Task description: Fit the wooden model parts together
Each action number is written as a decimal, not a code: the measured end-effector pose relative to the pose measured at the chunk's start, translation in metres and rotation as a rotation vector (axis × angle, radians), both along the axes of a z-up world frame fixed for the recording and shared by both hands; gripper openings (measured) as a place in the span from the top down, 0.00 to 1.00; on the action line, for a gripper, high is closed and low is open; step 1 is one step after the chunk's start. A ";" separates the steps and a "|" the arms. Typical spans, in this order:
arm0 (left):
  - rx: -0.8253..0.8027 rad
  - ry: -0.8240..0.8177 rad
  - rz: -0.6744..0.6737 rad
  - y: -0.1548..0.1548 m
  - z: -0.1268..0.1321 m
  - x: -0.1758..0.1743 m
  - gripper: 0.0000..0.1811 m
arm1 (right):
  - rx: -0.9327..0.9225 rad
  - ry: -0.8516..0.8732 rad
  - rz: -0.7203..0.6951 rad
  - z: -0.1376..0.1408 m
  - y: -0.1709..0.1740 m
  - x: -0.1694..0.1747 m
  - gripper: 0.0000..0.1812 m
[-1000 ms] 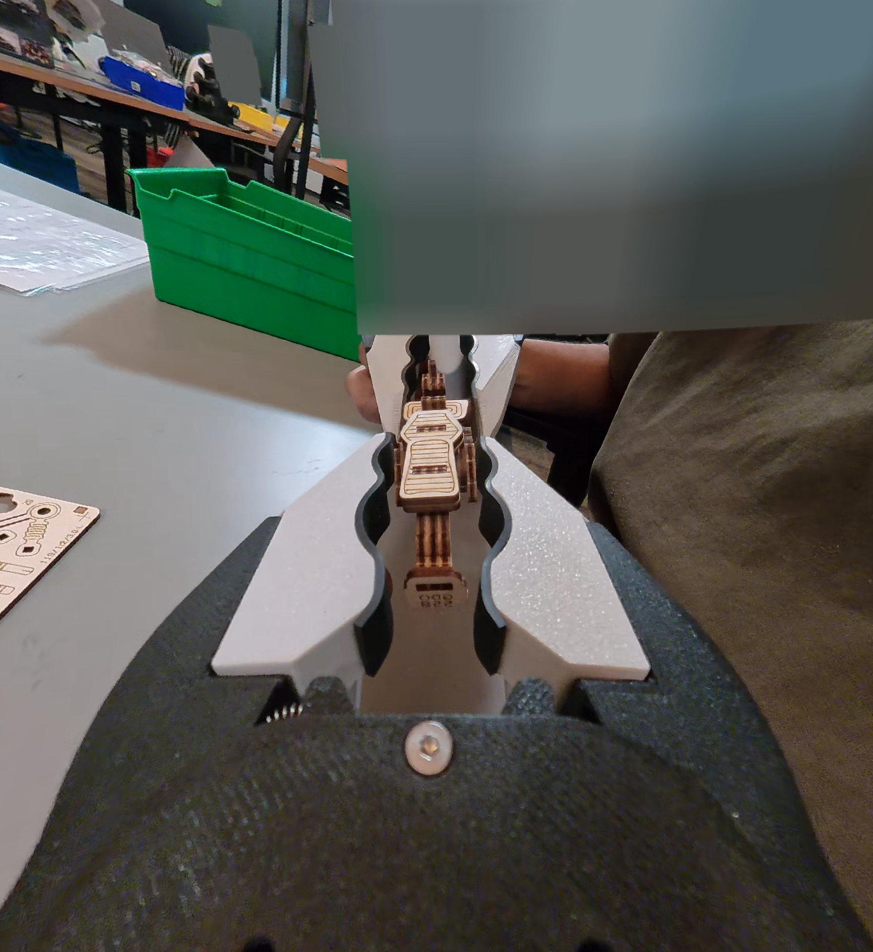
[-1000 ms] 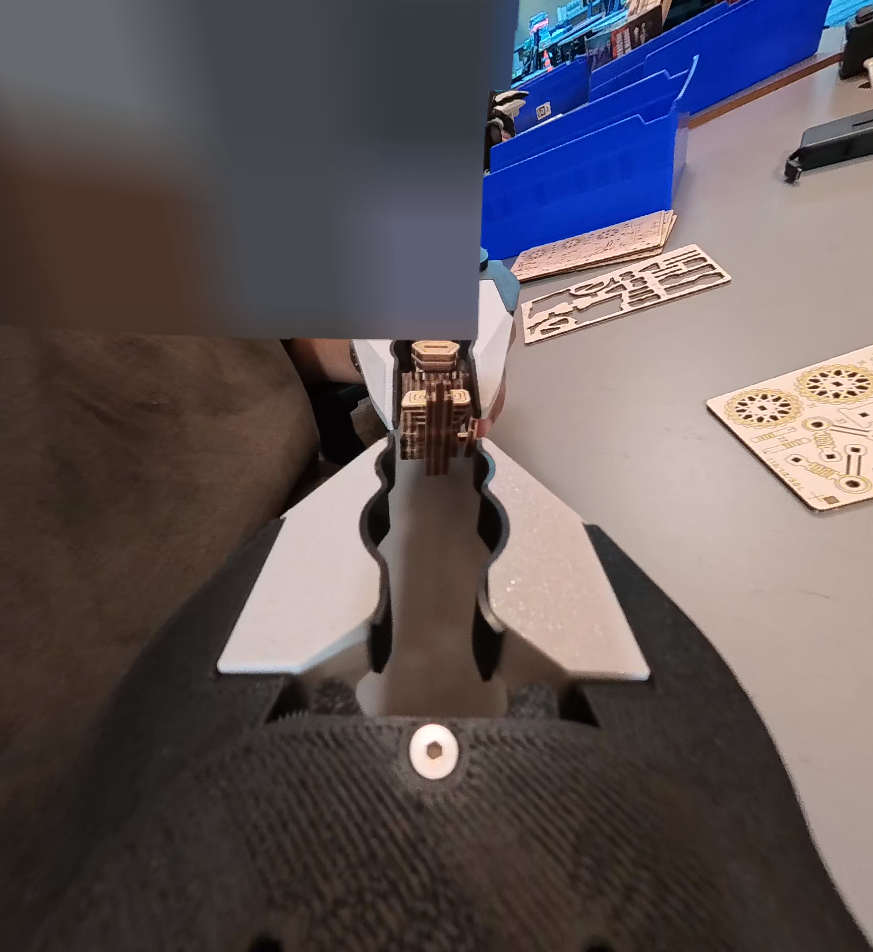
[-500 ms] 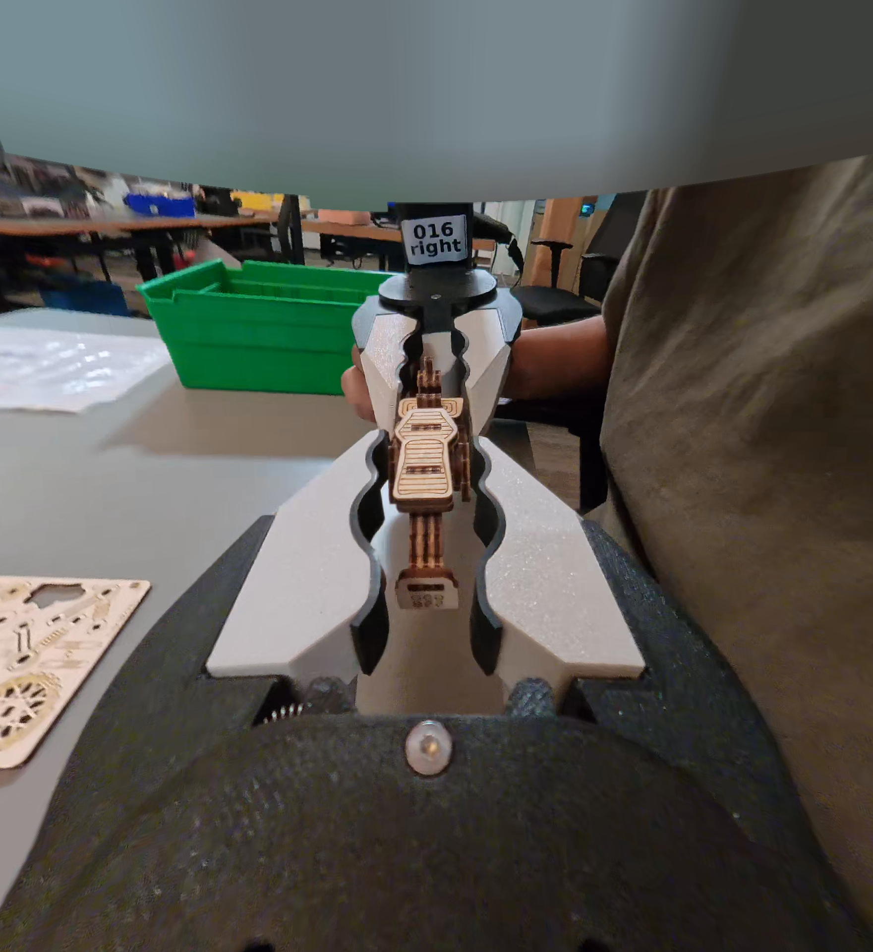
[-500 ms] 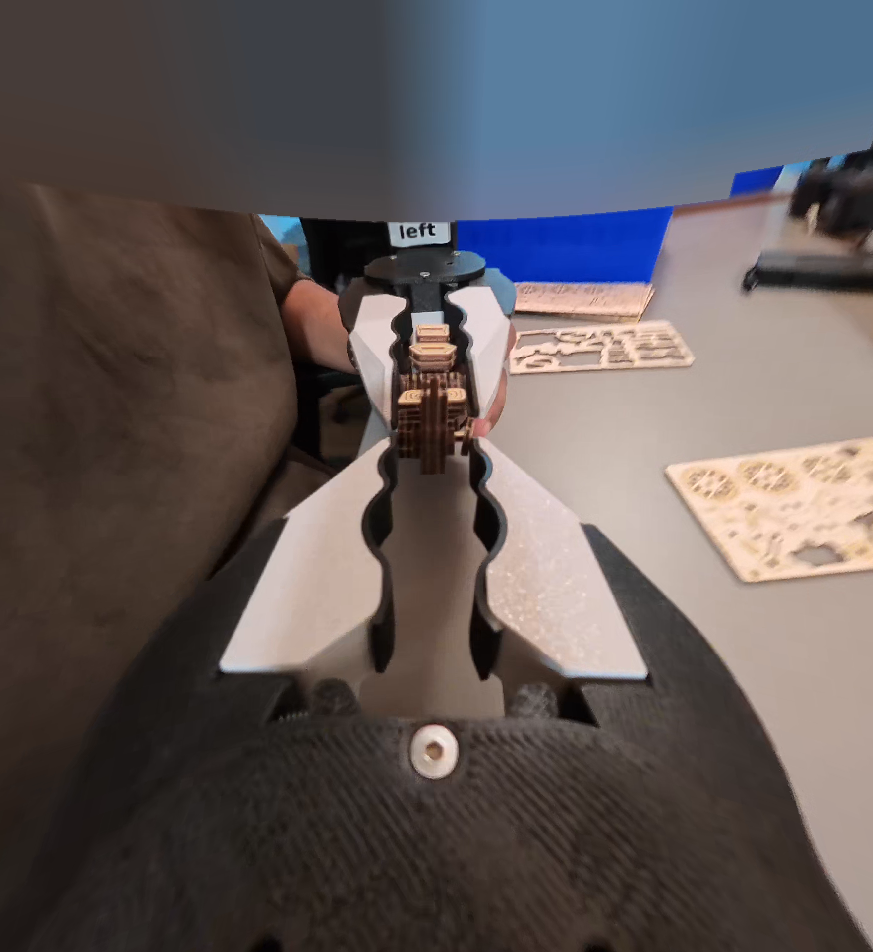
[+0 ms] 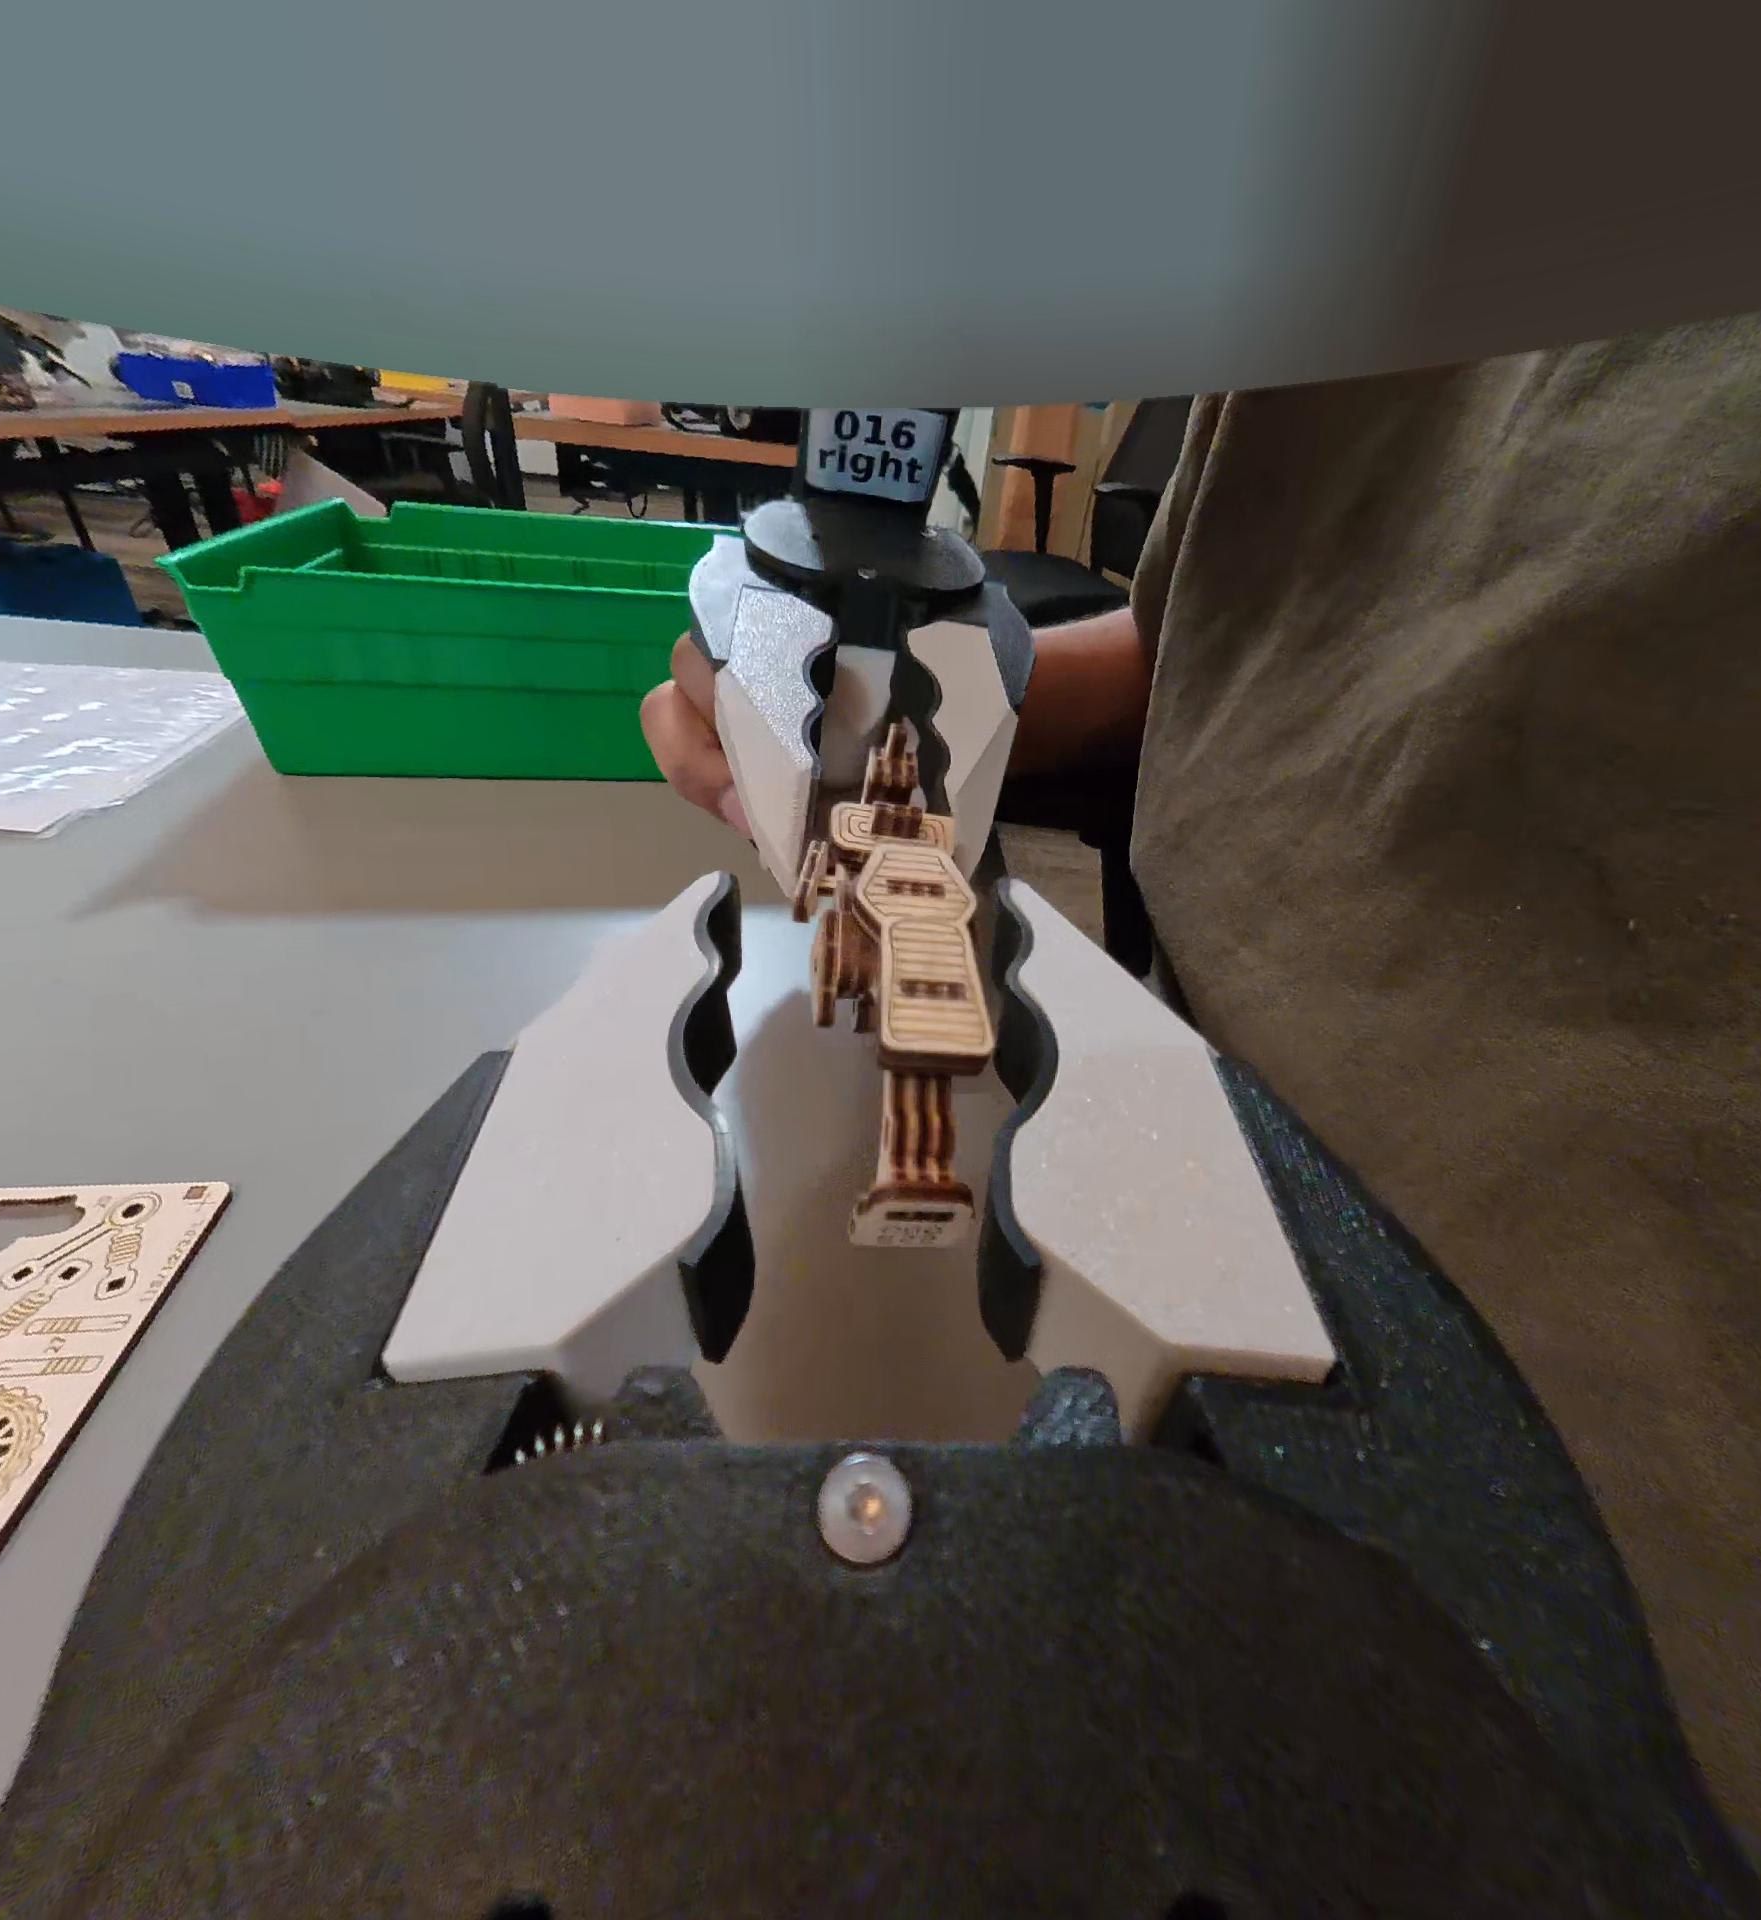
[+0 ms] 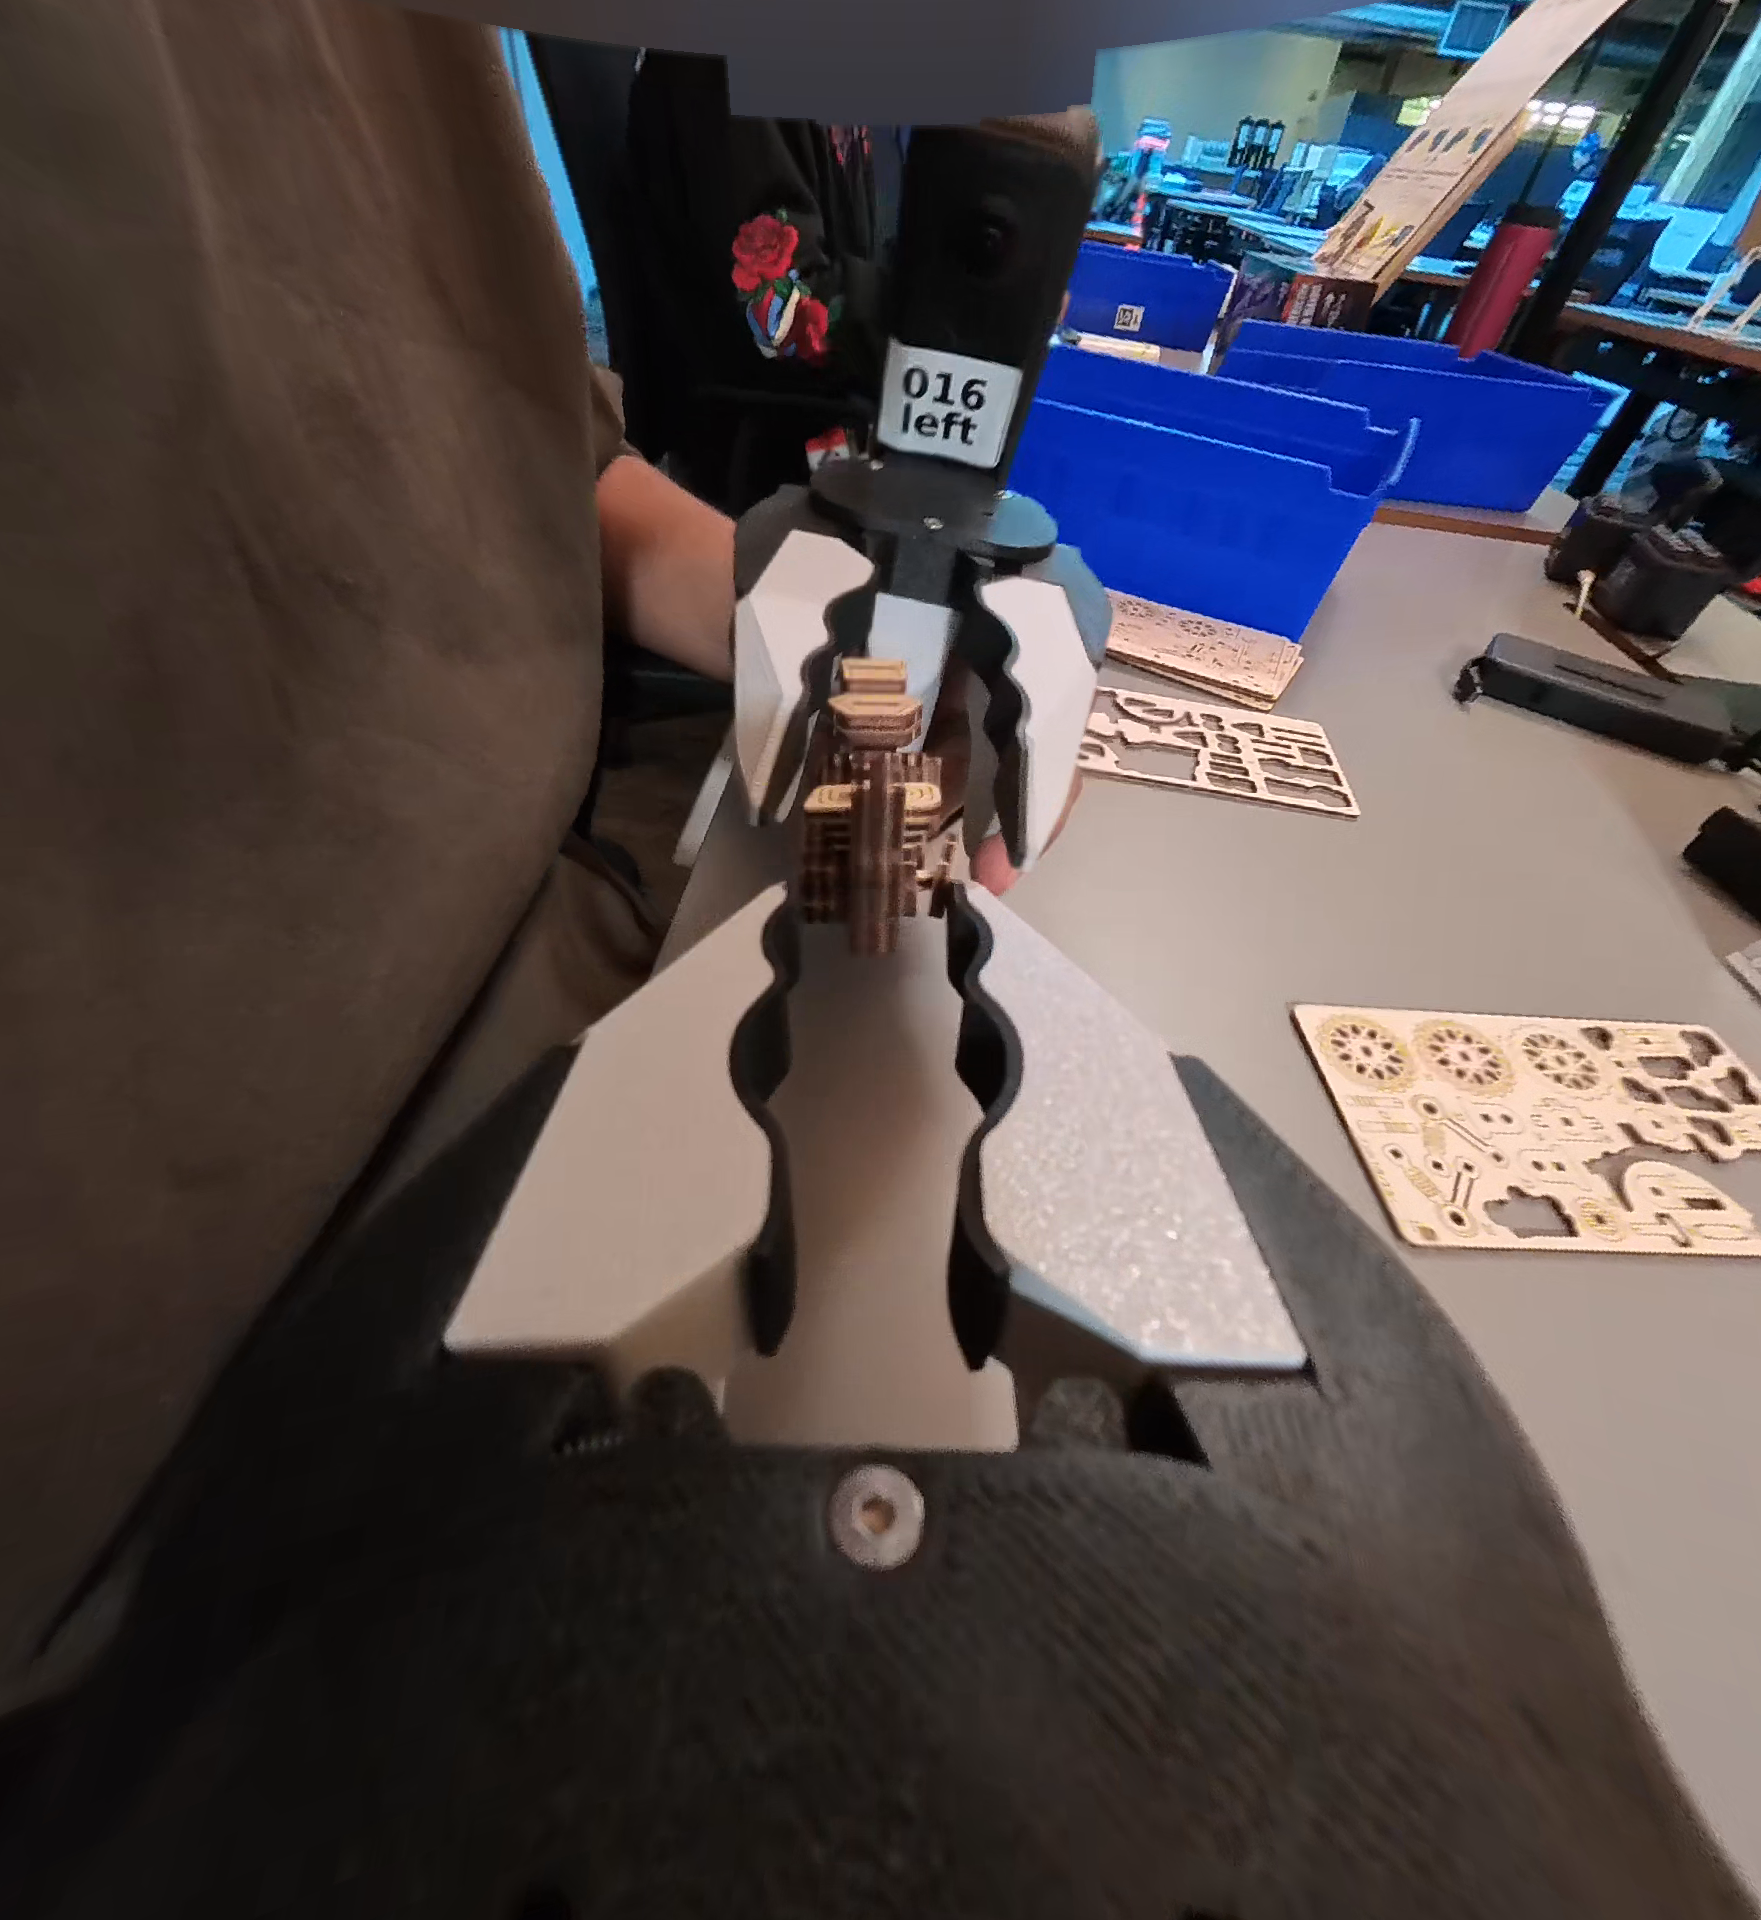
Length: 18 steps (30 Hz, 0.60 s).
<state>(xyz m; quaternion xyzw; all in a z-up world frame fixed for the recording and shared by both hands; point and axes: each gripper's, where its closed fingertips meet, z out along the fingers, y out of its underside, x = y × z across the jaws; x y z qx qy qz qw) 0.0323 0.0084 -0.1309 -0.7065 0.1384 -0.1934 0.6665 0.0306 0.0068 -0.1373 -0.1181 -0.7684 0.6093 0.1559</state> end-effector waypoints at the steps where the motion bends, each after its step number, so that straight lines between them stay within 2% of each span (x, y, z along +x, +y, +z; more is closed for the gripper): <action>1: -0.006 0.006 -0.007 -0.001 -0.001 0.001 0.76 | 0.020 0.014 0.002 -0.002 -0.001 0.001 0.86; 4: -0.005 0.019 -0.029 -0.002 -0.003 0.004 0.82 | 0.049 0.046 0.001 -0.004 -0.001 0.001 0.86; 9: -0.008 0.038 -0.031 -0.002 -0.005 0.005 0.82 | 0.068 0.067 0.009 -0.005 -0.001 0.002 0.86; 18: -0.040 0.180 -0.013 -0.002 -0.017 0.006 0.84 | 0.136 0.062 0.012 -0.015 -0.001 0.003 0.85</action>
